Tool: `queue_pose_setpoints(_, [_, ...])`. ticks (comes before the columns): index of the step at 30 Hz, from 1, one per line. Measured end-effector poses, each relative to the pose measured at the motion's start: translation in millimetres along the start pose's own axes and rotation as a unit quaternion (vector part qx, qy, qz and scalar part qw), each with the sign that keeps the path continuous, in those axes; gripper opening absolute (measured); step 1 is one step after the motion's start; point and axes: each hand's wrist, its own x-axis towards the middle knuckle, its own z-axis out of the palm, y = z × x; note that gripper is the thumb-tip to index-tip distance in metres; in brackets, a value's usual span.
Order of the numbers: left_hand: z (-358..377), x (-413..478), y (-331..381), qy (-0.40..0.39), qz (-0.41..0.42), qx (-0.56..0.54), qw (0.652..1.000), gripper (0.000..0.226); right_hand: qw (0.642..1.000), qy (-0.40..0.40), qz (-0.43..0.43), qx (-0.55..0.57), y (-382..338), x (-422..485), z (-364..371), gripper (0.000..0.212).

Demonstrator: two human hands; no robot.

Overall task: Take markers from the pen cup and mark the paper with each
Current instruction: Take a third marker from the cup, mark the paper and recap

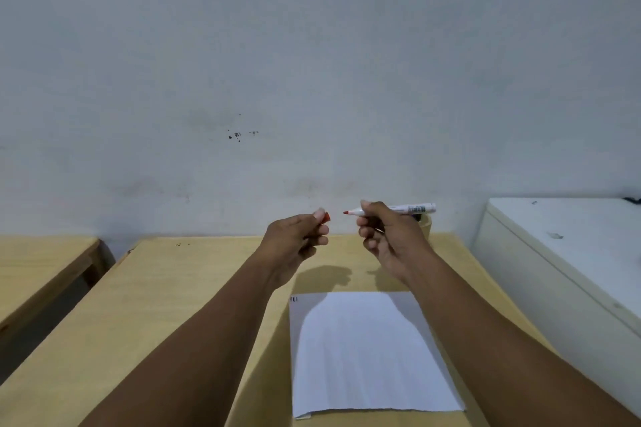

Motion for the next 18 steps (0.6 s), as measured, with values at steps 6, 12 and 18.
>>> queue_pose_setpoints(6, [47.0, 13.8, 0.5, -0.051, -0.009, -0.021, 0.998, 0.018, 0.999, 0.012, -0.028, -0.033, -16.0, 0.5, -16.7, 0.011])
queue_pose_setpoints(12, [70.5, 28.8, 0.0, -0.028, 0.016, 0.018, 0.999, 0.017, 0.998, 0.01, -0.052, -0.038, -14.8, 13.2, -25.3, 0.012])
queue_pose_setpoints(18, [74.6, 52.2, 9.0, 0.016, 0.068, 0.09, 0.993, 0.019, 0.989, 0.019, 0.035, -0.142, -35.3, 31.9, -31.5, 0.047])
